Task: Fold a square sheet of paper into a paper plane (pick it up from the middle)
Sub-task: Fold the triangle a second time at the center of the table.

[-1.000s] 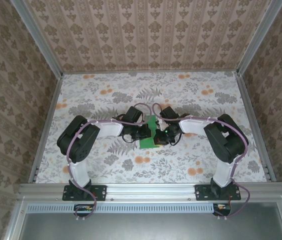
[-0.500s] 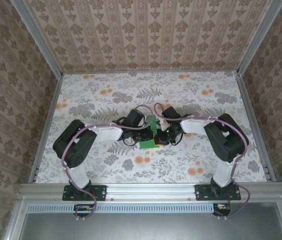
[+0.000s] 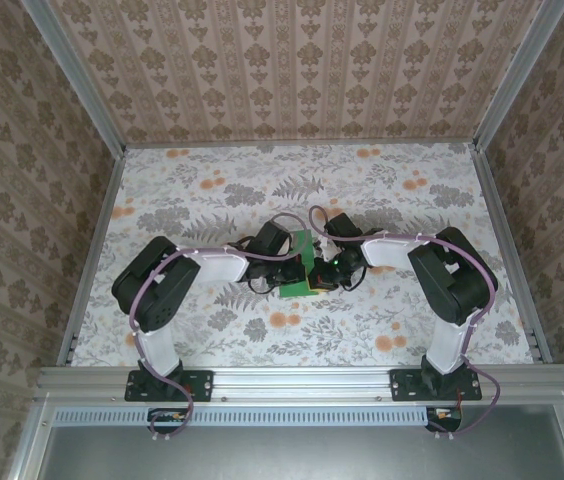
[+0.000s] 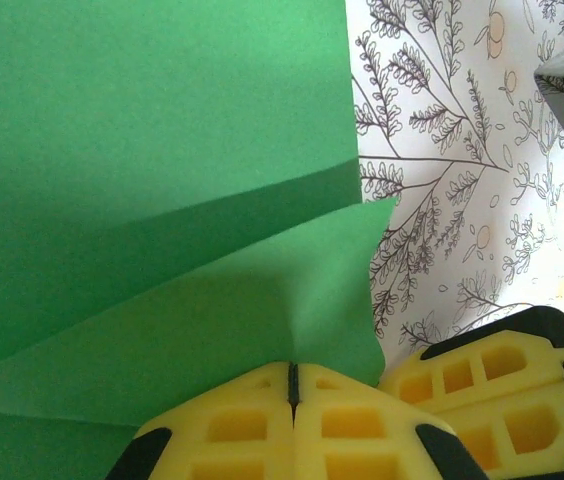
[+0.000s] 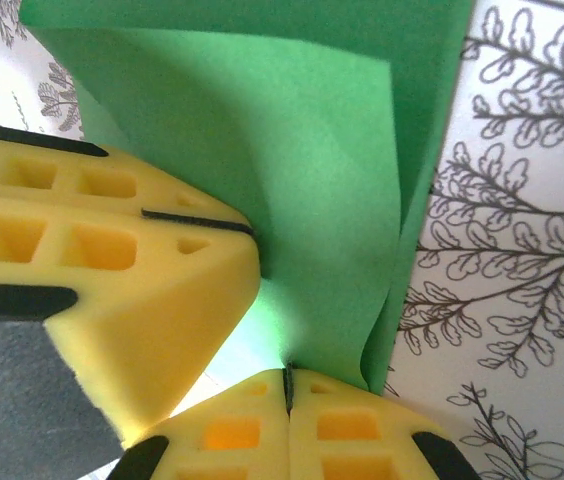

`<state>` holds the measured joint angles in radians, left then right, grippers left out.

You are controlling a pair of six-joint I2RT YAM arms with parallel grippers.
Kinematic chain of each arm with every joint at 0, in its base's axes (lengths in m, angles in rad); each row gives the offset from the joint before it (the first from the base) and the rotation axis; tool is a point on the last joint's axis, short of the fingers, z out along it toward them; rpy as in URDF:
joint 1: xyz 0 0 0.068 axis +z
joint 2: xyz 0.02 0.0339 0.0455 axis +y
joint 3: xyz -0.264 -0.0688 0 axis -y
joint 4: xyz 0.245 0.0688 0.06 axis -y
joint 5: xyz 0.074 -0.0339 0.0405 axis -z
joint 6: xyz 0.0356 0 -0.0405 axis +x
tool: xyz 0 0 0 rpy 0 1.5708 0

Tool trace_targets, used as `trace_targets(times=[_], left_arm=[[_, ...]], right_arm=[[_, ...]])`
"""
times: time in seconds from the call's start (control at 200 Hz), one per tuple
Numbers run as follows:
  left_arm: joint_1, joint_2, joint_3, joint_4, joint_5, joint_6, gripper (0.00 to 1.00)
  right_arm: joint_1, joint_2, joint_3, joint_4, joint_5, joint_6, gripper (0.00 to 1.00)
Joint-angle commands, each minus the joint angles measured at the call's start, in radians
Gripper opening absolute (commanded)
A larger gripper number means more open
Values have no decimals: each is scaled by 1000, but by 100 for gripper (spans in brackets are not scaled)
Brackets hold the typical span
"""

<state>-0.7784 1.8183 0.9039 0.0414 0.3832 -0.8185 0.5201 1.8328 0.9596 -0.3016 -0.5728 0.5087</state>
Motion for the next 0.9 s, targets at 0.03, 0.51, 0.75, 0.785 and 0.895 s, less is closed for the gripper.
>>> trace_targets(times=[0.03,0.51,0.75,0.785,0.895], left_arm=[[9,29,-11,-59,-40,0,4],[237,22,-54,-37,51,119,5],[288,-42,-30,-83,43,147,5],[284,-64,-32,-82,45,144,5],[253,-132,-46,-74,45,132,5]], right_arm=[[6,62,-52,-57,88,-2,0],[0,62,-85,-99,112,-39,0],[0,54,-78,-96,103,-30,0],[0,52,-75,-95,100,-28,0],[0,47,-71,-92,96,-23,0]])
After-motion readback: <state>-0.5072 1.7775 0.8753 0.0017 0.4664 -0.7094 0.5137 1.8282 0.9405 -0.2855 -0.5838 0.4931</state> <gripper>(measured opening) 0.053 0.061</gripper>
